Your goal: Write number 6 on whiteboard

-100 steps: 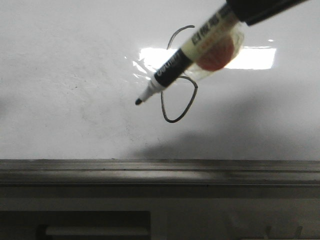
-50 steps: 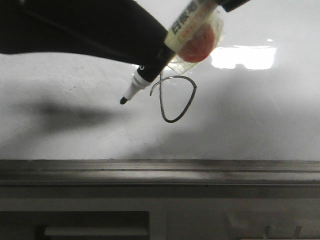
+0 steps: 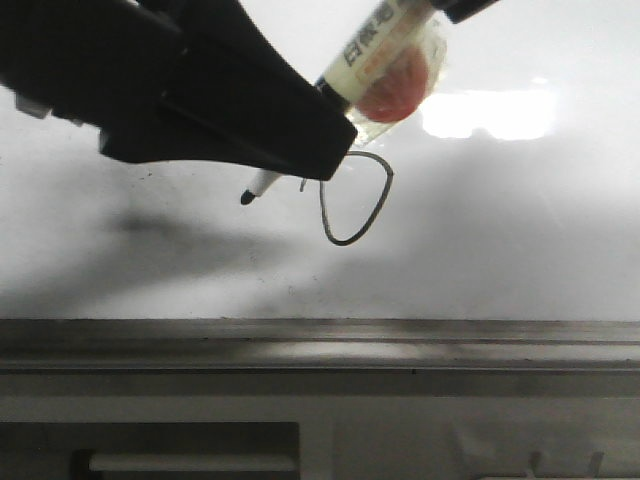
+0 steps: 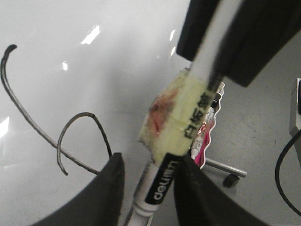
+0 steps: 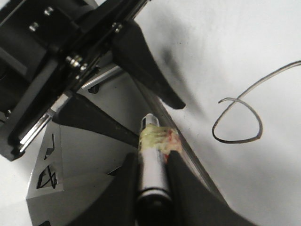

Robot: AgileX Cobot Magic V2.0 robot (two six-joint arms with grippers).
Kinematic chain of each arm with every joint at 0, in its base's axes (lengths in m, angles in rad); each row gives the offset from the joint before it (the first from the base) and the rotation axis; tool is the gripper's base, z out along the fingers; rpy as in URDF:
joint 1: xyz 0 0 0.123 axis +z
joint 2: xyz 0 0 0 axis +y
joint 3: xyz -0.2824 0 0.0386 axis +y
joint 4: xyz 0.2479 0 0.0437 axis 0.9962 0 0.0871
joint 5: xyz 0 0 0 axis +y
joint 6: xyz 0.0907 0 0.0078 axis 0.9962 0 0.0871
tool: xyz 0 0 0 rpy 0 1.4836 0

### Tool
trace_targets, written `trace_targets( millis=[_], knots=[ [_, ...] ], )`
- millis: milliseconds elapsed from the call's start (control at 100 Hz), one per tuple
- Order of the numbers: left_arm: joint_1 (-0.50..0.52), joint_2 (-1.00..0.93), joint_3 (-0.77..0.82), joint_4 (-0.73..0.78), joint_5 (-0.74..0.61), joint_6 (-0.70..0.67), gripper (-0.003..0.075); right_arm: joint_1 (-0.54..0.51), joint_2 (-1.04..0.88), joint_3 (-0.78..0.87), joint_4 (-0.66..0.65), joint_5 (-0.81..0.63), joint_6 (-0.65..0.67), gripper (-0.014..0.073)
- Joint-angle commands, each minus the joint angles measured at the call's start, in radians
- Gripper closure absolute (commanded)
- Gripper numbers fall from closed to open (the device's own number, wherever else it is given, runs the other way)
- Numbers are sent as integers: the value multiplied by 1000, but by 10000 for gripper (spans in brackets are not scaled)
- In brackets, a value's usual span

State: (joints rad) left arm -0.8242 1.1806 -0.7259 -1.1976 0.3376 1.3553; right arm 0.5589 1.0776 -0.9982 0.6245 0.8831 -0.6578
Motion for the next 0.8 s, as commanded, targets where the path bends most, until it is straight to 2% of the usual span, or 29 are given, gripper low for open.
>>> trace_targets(
  millis=[0,90,160,290,330,430,530,670,790],
  knots=[
    [-5,-13,-35,-24,-41,-1,619,-2,-13,-35,32,-28,-9,635],
    [-5,-13,-35,-24,-41,-1,743,-2,-13,-35,32,-23,-9,577],
    [-5,-13,-35,-24,-43,-1,741,-2,-13,-33,32,-23,-9,450],
    [-5,-16,-35,-24,-54,-1,741,-2,-13,-32,30,-36,-9,105],
    [-5,-18,-35,-28,-67,-7,741,-6,-16,-32,28,-48,-9,66],
    [-5,-43,-28,-33,-114,-46,741,-46,-43,-32,18,-53,-9,83],
    [-5,-100,20,-78,-221,-104,741,-131,-93,-18,-5,-29,2,127],
    [-5,-201,111,-288,-391,-115,741,-240,-198,68,-9,-52,10,147],
    [-5,-242,154,-463,-497,-115,741,-274,-289,170,-5,-122,29,147]
  ],
)
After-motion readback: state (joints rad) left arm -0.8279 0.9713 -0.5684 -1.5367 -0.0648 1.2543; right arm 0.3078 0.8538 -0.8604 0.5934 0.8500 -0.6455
